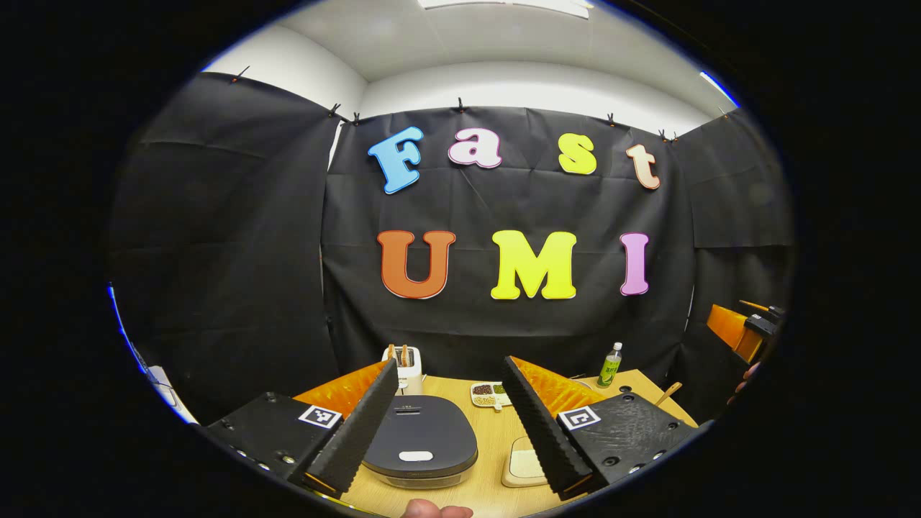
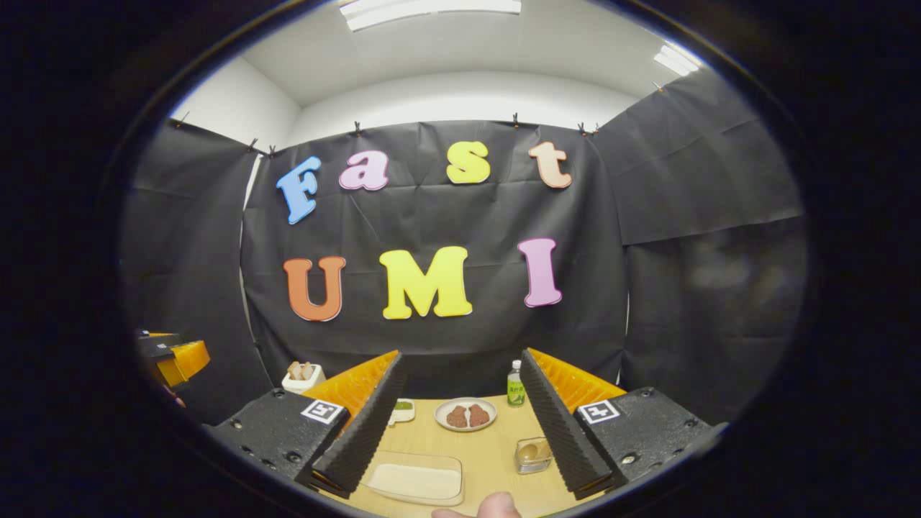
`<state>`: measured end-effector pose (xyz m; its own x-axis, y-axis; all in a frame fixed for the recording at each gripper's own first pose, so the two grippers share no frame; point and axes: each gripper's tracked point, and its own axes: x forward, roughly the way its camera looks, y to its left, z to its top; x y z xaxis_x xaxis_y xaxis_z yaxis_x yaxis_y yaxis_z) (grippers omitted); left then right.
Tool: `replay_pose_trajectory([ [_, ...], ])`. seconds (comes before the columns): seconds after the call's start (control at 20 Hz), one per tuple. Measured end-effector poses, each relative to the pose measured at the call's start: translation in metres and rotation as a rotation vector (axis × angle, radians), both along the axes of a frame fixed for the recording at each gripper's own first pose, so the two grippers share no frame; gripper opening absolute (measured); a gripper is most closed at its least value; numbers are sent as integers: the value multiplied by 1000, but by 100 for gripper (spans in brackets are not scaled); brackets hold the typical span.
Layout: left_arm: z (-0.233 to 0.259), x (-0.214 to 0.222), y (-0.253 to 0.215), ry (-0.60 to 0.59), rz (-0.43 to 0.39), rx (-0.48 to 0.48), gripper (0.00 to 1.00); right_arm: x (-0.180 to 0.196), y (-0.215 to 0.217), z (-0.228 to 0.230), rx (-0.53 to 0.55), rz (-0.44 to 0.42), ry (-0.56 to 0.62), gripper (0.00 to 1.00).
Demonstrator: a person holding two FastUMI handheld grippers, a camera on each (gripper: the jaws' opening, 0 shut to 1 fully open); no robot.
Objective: Close the left gripper, press the button to open the rice cooker; take a wooden spoon from the chopstick holder with the right hand, scoop a spoonful of rice and pour it into the rice cooker, then put the wooden spoon back into the chopstick holder.
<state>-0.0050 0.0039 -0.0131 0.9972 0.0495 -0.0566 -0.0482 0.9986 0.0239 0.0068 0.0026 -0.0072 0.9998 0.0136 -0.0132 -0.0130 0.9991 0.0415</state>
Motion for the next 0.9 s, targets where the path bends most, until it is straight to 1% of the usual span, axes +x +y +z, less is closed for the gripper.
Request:
replay_pose_trajectory([
  [0.2,1,2,0,8,3,-13,94,3,0,-4,5,8,12,100],
  [0.5,-12,4,-4,63,12,-11,94,11,2,-6,16,18,7,100],
  [0.7,-23,6,5,98,48,5,94,17,3,-14,29,33,30,100],
  [0.9,-44,5,7,175,56,-9,94,23,-2,-18,27,39,38,100],
])
